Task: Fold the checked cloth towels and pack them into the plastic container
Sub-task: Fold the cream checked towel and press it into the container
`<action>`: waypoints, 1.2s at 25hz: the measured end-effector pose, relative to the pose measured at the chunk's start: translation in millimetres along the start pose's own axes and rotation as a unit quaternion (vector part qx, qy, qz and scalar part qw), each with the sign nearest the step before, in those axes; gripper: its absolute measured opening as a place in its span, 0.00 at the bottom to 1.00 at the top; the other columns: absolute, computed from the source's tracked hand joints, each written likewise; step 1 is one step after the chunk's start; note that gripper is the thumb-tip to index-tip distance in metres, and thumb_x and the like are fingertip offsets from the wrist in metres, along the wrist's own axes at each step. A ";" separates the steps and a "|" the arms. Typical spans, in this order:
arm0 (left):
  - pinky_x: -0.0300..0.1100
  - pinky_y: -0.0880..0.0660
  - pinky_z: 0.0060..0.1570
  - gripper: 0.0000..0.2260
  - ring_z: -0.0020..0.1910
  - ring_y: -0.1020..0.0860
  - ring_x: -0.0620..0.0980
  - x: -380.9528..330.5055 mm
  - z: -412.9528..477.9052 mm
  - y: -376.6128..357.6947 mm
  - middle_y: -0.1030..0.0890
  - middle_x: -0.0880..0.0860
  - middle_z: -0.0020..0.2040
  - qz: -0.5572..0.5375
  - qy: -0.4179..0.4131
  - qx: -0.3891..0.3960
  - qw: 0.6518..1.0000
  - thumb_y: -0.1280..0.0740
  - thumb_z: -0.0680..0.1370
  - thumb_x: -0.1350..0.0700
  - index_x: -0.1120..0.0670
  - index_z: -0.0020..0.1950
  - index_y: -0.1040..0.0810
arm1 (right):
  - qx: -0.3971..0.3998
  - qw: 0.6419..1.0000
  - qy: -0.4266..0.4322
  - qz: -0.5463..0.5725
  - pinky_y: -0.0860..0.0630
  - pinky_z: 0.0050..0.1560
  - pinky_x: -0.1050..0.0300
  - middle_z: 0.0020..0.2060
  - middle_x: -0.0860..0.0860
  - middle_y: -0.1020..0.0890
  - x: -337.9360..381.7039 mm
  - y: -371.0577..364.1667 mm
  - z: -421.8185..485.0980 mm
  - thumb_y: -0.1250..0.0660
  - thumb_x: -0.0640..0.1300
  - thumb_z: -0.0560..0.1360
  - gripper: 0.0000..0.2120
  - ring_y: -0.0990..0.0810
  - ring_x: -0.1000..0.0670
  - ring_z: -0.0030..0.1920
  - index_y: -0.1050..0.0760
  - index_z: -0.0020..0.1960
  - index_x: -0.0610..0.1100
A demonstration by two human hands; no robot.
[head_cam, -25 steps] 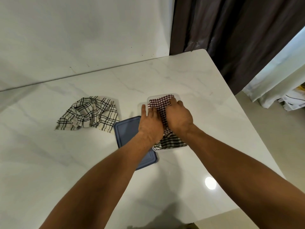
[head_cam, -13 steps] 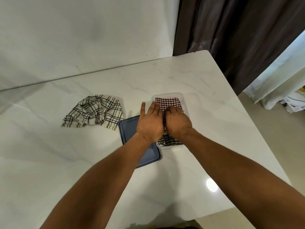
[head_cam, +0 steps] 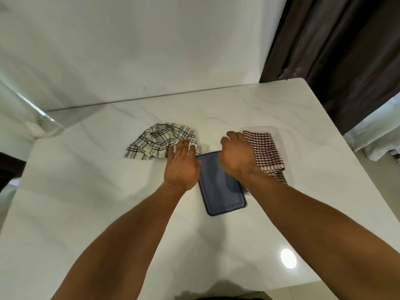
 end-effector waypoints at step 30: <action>0.48 0.27 0.44 0.09 0.51 0.23 0.57 188.4 -25.1 19.2 0.21 0.53 0.53 -0.176 -0.020 -0.056 0.983 0.37 0.76 0.58 0.54 0.54 0.22 | -0.019 0.908 0.100 0.406 0.28 0.38 0.60 0.40 0.56 0.22 225.7 -47.1 26.4 0.34 0.34 0.68 0.11 0.25 0.57 0.40 0.28 0.46 0.47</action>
Point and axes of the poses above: each hand's wrist, its own z-axis towards the middle knuckle, its own y-axis out of the back of the hand, x = y × z, the point moved 4 cm from there along z, towards the middle knuckle
